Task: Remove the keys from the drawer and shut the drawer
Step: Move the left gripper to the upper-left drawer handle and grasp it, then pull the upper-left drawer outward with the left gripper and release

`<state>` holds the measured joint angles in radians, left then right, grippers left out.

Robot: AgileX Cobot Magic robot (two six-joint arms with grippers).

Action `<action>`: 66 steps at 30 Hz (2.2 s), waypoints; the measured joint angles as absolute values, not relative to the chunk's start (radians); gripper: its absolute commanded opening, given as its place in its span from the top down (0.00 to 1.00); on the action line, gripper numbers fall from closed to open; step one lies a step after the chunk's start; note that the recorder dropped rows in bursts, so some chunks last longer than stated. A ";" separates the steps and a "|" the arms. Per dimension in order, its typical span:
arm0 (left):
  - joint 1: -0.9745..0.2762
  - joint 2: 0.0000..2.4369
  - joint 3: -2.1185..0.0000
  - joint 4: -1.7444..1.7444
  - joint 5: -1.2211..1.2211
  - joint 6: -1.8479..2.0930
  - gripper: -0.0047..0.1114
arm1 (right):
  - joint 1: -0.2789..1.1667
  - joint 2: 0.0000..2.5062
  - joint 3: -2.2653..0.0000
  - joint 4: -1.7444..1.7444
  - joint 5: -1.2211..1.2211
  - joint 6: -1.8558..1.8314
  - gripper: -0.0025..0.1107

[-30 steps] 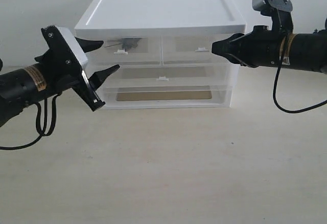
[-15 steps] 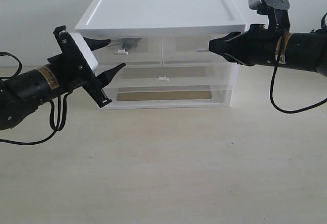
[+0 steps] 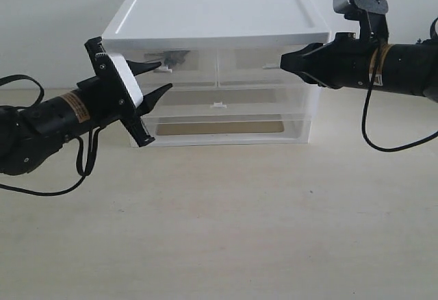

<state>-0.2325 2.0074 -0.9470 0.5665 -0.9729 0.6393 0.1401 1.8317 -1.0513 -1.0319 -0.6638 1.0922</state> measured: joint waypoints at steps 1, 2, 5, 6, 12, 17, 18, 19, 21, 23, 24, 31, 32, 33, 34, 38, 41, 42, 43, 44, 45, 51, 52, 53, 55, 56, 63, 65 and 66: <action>-0.232 2.009 -0.947 0.564 -0.973 0.654 0.65 | 0.140 1.832 -1.051 -1.032 -0.662 1.092 0.76; -0.232 2.009 -0.947 0.564 -0.975 0.671 0.65 | 0.140 1.832 -1.051 -1.032 -0.662 1.092 0.76; -0.234 2.009 -0.947 0.558 -0.975 0.716 0.65 | 0.140 1.832 -1.051 -1.032 -0.662 1.092 0.76; -0.234 2.010 -0.947 0.554 -0.975 0.732 0.65 | 0.140 1.832 -1.051 -1.032 -0.662 1.092 0.76; -0.236 2.011 -0.947 0.538 -0.993 0.789 0.65 | 0.140 1.832 -1.051 -1.032 -0.661 1.092 0.76; -0.254 2.011 -0.945 0.503 -1.015 0.809 0.73 | 0.142 1.832 -1.051 -1.032 -0.660 1.092 0.76; -0.259 2.011 -0.943 0.487 -1.017 0.821 0.77 | 0.142 1.832 -1.051 -1.032 -0.660 1.092 0.76; -0.267 2.011 -0.943 0.467 -1.017 0.846 0.79 | 0.142 1.832 -1.051 -1.032 -0.659 1.090 0.76; -0.278 2.011 -0.943 0.432 -1.015 0.887 0.86 | 0.142 1.832 -1.051 -1.032 -0.659 1.088 0.76; -0.287 2.011 -0.943 0.407 -0.994 0.933 0.92 | 0.142 1.832 -1.051 -1.032 -0.659 1.088 0.76; -0.288 2.011 -0.943 0.400 -0.985 0.950 0.92 | 0.142 1.832 -1.051 -1.032 -0.659 1.088 0.76; -0.297 2.011 -0.939 0.366 -0.978 1.035 0.92 | 0.142 1.832 -1.051 -1.032 -0.655 1.084 0.76; -0.301 2.011 -0.939 0.365 -0.978 1.038 0.92 | 0.142 1.832 -1.051 -1.032 -0.654 1.084 0.76; -0.303 2.011 -0.937 0.357 -0.978 1.044 0.92 | 0.142 1.832 -1.051 -1.032 -0.654 1.084 0.76; -0.308 2.011 -0.936 0.347 -0.977 1.048 0.92 | 0.142 1.832 -1.051 -1.032 -0.654 1.082 0.76; -0.328 2.001 -0.920 0.296 -0.970 1.118 0.92 | 0.142 1.832 -1.051 -1.032 -0.653 1.082 0.76; -0.352 1.981 -0.892 0.223 -0.956 1.181 0.92 | 0.142 1.832 -1.051 -1.032 -0.652 1.082 0.76; -0.360 1.972 -0.883 0.206 -0.953 1.194 0.92 | 0.142 1.832 -1.051 -1.034 -0.652 1.082 0.76; -0.365 1.963 -0.871 0.189 -0.953 1.208 0.92 | 0.142 1.832 -1.051 -1.034 -0.652 1.082 0.76; -0.374 1.948 -0.845 0.173 -0.953 1.219 0.92 | 0.142 1.832 -1.051 -1.034 -0.652 1.081 0.76; -0.381 1.939 -0.829 0.167 -0.953 1.224 0.92 | 0.142 1.832 -1.051 -1.034 -0.652 1.081 0.76; -0.440 1.834 -0.685 0.123 -0.944 1.274 0.92 | 0.142 1.832 -1.051 -1.034 -0.650 1.080 0.76; -0.451 1.812 -0.657 0.115 -0.937 1.276 0.92 | 0.142 1.832 -1.051 -1.034 -0.650 1.077 0.76; -0.455 1.791 -0.632 0.108 -0.932 1.276 0.92 | 0.142 1.832 -1.051 -1.034 -0.650 1.077 0.76; -0.456 1.769 -0.596 0.104 -0.930 1.276 0.92 | 0.142 1.832 -1.051 -1.034 -0.650 1.077 0.76; -0.456 1.760 -0.584 0.101 -0.930 1.276 0.92 | 0.142 1.832 -1.051 -1.034 -0.650 1.077 0.76; -0.461 1.704 -0.500 0.098 -0.958 1.253 0.92 | 0.142 1.832 -1.051 -1.034 -0.650 1.077 0.76; -0.479 1.699 -0.499 0.093 -0.958 1.239 0.92 | 0.142 1.832 -1.051 -1.034 -0.650 1.077 0.76; -0.488 1.696 -0.498 0.093 -0.958 1.239 0.92 | 0.142 1.832 -1.051 -1.034 -0.650 1.077 0.76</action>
